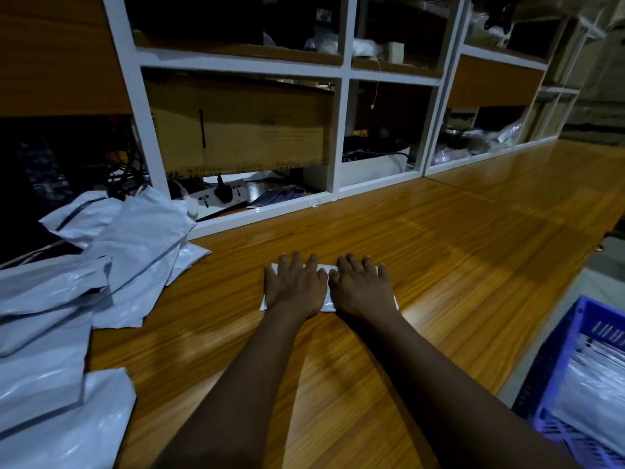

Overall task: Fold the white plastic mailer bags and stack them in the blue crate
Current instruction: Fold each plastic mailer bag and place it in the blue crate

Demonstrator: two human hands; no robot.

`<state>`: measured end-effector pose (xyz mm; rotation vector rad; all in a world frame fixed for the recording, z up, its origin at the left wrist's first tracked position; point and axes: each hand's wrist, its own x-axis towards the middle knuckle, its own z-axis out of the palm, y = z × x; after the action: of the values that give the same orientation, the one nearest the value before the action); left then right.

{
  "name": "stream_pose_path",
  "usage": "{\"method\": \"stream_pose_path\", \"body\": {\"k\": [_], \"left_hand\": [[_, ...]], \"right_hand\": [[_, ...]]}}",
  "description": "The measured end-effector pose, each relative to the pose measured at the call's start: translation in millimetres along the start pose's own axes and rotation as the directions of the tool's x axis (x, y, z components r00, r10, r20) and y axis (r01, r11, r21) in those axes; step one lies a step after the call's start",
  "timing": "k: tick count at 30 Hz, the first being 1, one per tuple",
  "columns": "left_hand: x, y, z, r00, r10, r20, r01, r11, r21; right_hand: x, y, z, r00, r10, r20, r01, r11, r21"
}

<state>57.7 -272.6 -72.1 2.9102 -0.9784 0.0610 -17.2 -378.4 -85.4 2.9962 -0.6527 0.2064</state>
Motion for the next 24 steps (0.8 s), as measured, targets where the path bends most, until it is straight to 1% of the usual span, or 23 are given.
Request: {"method": "stream_pose_path", "body": {"k": [2, 4, 7, 9, 14, 16, 19, 20, 22, 23, 24], "left_hand": [[0, -2, 1, 0.999, -0.042, 0.004, 0.042, 0.999, 0.003], [0, -3, 0, 0.997, -0.08, 0.017, 0.08, 0.996, -0.025], [3, -3, -3, 0.994, -0.098, 0.038, 0.1, 0.993, -0.062], [3, -5, -2, 0.996, -0.071, 0.052, 0.073, 0.996, -0.042], [0, -18, 3, 0.998, -0.008, 0.066, 0.01, 0.999, -0.037], [0, -19, 1, 0.998, 0.005, 0.063, -0.004, 1.0, -0.015], [-1, -19, -2, 0.997, 0.015, 0.073, -0.012, 0.999, -0.031], [-3, -20, -2, 0.997, 0.032, 0.071, -0.03, 0.999, -0.025], [-10, -25, -1, 0.993, 0.097, 0.067, -0.097, 0.995, 0.002], [-14, -28, -1, 0.988, 0.142, 0.062, -0.143, 0.99, -0.002], [-18, -31, -2, 0.98, 0.193, 0.048, -0.192, 0.981, -0.022]], "right_hand": [[-1, 1, 10, 0.998, 0.067, -0.018, -0.067, 0.998, -0.014], [1, 3, 14, 0.994, 0.107, -0.008, -0.107, 0.994, -0.006], [7, 5, 14, 0.993, 0.116, 0.002, -0.116, 0.993, 0.025], [8, 7, 13, 0.994, 0.107, 0.02, -0.107, 0.994, 0.036], [-1, 18, 11, 1.0, 0.01, 0.029, -0.009, 1.0, -0.019], [1, 19, 9, 0.999, -0.001, 0.052, 0.003, 0.999, -0.036], [0, 18, 2, 0.997, -0.011, 0.073, 0.015, 0.999, -0.05], [-2, 20, -1, 0.996, -0.043, 0.08, 0.047, 0.998, -0.05], [-7, 28, -3, 0.984, -0.151, 0.092, 0.157, 0.986, -0.062], [-11, 33, -6, 0.973, -0.209, 0.102, 0.215, 0.975, -0.051], [-14, 37, -8, 0.964, -0.24, 0.117, 0.242, 0.97, -0.002]]}}
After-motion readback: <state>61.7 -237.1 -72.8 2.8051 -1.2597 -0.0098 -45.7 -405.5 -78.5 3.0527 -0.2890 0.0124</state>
